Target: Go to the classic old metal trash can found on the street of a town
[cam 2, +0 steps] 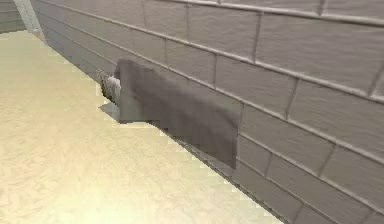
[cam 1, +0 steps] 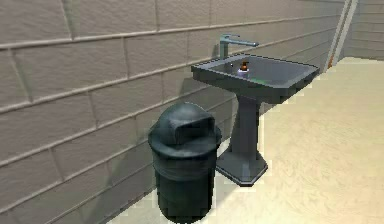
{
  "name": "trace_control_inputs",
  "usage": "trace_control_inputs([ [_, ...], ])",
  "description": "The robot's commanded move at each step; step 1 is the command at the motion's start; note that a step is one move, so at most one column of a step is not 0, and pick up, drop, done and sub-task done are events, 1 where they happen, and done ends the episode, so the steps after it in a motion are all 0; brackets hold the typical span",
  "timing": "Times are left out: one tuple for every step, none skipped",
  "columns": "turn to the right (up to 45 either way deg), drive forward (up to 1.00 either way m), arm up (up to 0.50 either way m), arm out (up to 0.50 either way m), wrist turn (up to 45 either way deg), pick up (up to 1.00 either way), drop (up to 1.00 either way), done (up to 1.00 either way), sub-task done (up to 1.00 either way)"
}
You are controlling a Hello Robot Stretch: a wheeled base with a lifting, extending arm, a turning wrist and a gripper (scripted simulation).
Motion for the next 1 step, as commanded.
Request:
trace_control_inputs([
  [0.0,0.0,0.0,0.0,0.0,0.0,0.0,1.0,0.0],
])
